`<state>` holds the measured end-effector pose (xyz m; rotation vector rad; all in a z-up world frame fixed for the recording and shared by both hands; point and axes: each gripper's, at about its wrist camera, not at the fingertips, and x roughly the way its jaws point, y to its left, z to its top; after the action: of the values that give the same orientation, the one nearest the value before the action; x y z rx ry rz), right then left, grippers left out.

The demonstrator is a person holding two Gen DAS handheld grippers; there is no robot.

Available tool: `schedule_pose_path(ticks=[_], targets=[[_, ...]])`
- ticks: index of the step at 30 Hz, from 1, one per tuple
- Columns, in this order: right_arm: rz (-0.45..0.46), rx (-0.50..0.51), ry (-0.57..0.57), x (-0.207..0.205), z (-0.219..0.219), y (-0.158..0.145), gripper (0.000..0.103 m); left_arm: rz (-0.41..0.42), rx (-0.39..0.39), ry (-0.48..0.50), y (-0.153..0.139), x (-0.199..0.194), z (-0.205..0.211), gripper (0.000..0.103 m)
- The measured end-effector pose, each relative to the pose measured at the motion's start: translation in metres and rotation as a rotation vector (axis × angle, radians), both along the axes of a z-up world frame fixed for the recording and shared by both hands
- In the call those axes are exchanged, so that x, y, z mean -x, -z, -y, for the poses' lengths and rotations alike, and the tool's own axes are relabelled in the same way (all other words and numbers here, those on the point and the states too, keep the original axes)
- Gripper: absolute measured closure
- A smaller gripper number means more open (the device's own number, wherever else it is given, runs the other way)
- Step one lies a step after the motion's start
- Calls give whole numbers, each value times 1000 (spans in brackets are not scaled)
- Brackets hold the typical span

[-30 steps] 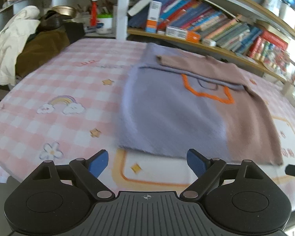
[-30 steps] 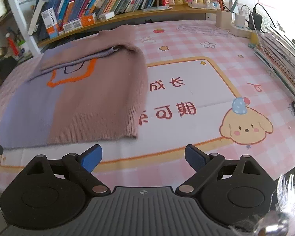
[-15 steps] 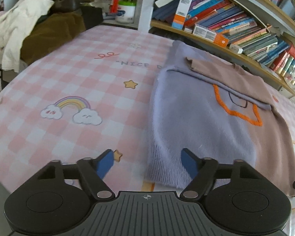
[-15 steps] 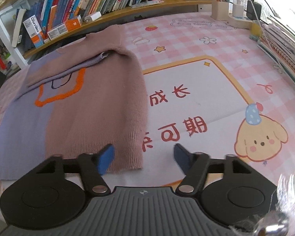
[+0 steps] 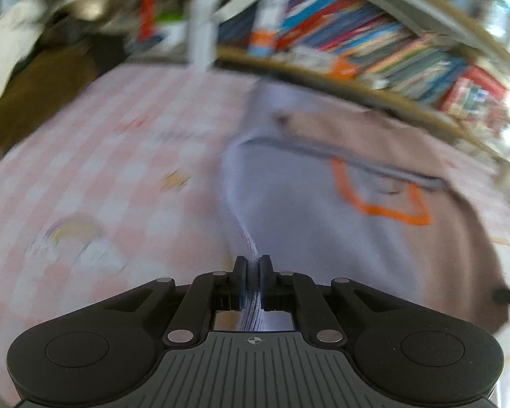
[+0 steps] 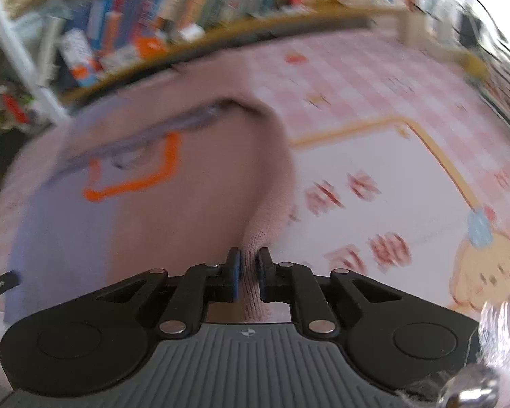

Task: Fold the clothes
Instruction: 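Grasp the lavender hem with the left gripper while the right grasps the pink hem, then lift the hem with both grippers and fold it toward the collar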

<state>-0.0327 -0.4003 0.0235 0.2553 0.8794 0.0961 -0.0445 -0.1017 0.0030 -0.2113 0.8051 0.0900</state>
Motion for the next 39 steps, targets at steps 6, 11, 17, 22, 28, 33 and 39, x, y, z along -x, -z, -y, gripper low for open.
schedule_pose_path(ticks=[6, 11, 17, 22, 28, 33, 39], targets=[[-36, 19, 12, -10, -9, 0, 87, -62, 22, -37, 10, -5, -11, 90], [-88, 15, 70, -8, 5, 11, 77, -106, 104, -55, 19, -1, -22, 85], [-93, 2, 59, -6, 7, 18, 79, -76, 132, -64, 21, 0, -19, 76], [-89, -41, 35, -2, 12, 17, 93, -85, 185, -121, 22, 2, -27, 98], [-86, -115, 29, 10, 27, 9, 94, -68, 237, -140, 17, 19, -30, 98], [-123, -204, 34, 25, 43, 5, 94, -59, 294, -166, 12, 42, -31, 98], [-171, -261, -4, 55, 58, -1, 94, -81, 370, -216, 15, 81, -32, 98]])
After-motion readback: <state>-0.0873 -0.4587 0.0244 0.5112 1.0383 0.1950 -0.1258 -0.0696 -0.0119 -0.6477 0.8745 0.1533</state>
